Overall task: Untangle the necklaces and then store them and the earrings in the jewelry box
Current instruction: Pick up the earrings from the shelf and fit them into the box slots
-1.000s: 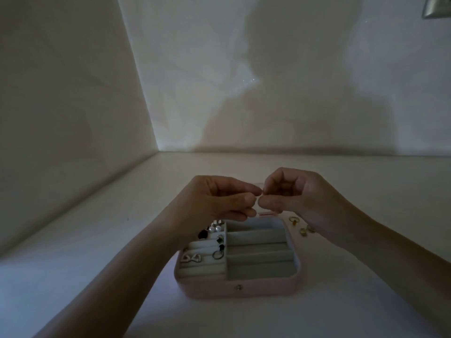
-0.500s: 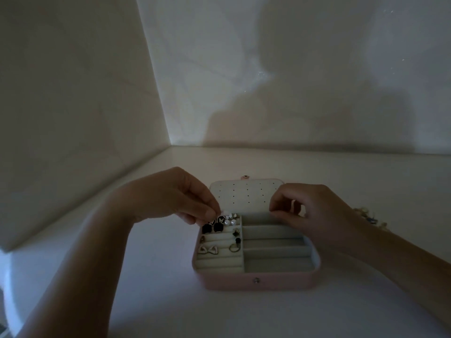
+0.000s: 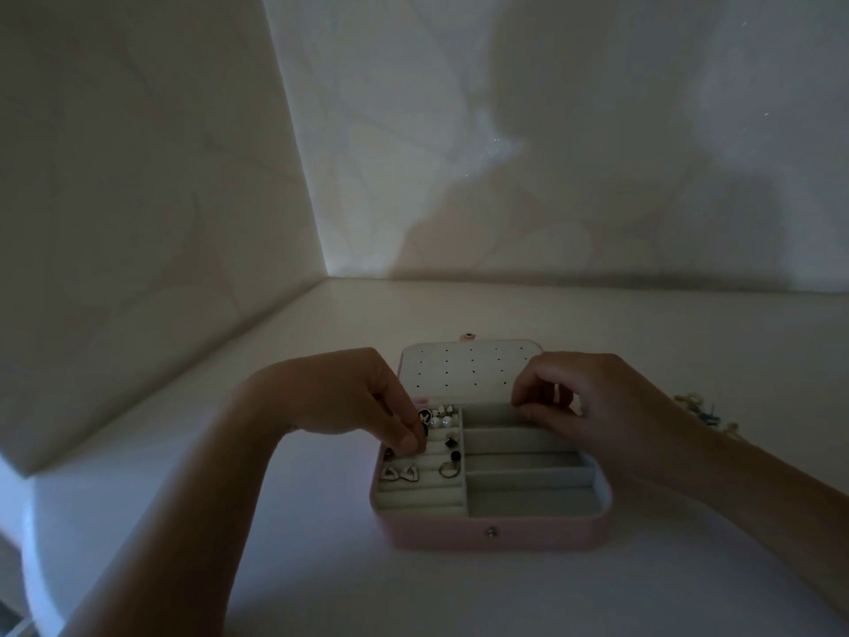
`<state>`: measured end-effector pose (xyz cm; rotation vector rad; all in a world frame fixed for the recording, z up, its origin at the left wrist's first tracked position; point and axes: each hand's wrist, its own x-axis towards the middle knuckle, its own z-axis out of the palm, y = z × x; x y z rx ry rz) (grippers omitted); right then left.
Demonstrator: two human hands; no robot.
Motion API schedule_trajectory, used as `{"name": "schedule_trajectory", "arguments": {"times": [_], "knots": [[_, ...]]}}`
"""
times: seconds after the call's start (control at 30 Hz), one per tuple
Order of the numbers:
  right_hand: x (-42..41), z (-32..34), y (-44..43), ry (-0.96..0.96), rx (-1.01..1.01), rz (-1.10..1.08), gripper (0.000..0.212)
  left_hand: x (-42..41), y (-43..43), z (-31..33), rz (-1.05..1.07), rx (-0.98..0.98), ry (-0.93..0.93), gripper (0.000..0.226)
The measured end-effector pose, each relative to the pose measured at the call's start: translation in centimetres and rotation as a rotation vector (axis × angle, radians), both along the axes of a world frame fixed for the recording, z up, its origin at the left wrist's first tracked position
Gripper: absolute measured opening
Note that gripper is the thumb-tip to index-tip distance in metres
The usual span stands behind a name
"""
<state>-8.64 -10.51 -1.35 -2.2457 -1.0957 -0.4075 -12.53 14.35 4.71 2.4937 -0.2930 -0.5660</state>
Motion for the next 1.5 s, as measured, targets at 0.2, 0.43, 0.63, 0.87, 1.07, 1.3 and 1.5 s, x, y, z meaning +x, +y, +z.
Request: {"name": "schedule_trajectory", "arguments": {"times": [0.2, 0.43, 0.63, 0.87, 1.07, 1.3, 1.5], "knots": [[0.0, -0.1, 0.0, -0.002, -0.015, 0.002, 0.025, 0.4, 0.0, -0.5, -0.049, 0.065, -0.049, 0.019], [0.2, -0.2, 0.0, -0.005, -0.024, 0.001, 0.024, 0.7, 0.1, -0.6, -0.074, 0.116, -0.162, 0.020], [0.2, -0.2, 0.0, 0.001, -0.021, -0.003, 0.023, 0.8, 0.1, -0.7, -0.057, 0.156, -0.160, 0.014], [0.3, 0.6, -0.4, 0.082, 0.073, -0.047, 0.024, 0.9, -0.7, -0.7, 0.078, -0.063, -0.352, 0.012], [1.4, 3.1, -3.8, 0.250, 0.039, -0.209, 0.013, 0.2, -4.5, -2.0, -0.032, -0.183, -0.480, 0.011], [2.3, 3.9, -7.3, 0.334, -0.289, -0.398, 0.021, 0.2, -6.2, -3.9, -0.166, -0.044, -0.455, 0.018], [2.1, 4.5, -8.1, 0.468, -0.410, -0.377, 0.016, 0.6, -6.0, -4.1, -0.160, -0.055, -0.452, 0.017]]}}
